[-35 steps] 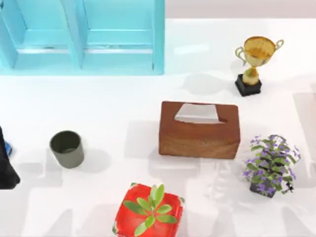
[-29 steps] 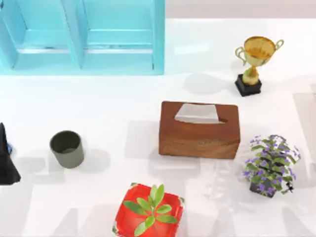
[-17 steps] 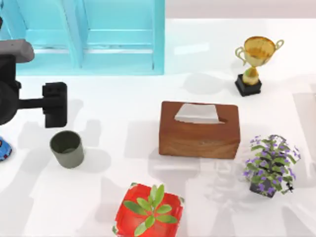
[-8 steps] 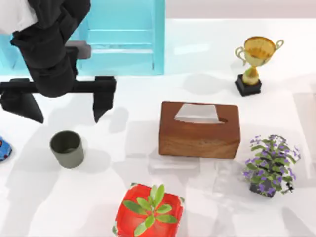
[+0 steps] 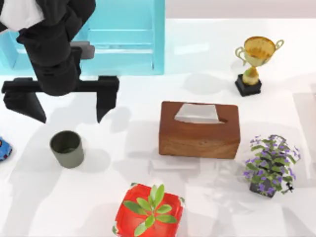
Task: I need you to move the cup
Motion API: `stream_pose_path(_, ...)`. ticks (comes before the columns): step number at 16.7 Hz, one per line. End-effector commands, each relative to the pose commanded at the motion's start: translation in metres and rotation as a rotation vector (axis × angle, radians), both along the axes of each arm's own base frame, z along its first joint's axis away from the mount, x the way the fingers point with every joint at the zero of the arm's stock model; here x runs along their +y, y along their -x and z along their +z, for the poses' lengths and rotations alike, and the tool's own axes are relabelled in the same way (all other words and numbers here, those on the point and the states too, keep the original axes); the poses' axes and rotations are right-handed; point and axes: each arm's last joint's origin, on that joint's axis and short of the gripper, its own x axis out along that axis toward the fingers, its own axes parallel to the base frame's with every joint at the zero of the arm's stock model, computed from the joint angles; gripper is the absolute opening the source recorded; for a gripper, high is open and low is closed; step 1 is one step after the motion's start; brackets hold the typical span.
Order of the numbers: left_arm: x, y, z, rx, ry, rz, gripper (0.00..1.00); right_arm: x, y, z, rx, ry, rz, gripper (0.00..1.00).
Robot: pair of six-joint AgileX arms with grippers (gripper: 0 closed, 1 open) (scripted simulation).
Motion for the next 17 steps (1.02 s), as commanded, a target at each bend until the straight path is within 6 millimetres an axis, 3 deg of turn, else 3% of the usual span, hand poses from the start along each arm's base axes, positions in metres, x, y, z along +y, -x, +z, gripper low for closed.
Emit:
stream_pose_path(3, -0.001, -0.001, -0.021, 0.006, -0.003, -0.004, 1.00, 0.000, 0.000, 0.000, 0.000, 0.000, 0.000, 1.00)
stream_pose_path(8, -0.002, -0.003, -0.081, -0.009, 0.003, -0.003, 1.00, 0.000, 0.000, 0.000, 0.000, 0.000, 0.000, 1.00)
stream_pose_path(10, -0.002, 0.000, -0.096, -0.001, 0.000, -0.003, 1.00, 0.000, 0.000, 0.000, 0.000, 0.000, 0.000, 1.00)
stream_pose_path(14, -0.001, 0.000, -0.099, 0.001, -0.001, -0.003, 1.00, 0.000, 0.000, 0.000, 0.000, 0.000, 0.000, 1.00)
stream_pose_path(17, -0.001, 0.000, -0.099, 0.001, -0.001, -0.003, 0.77, 0.000, 0.000, 0.000, 0.000, 0.000, 0.000, 1.00)
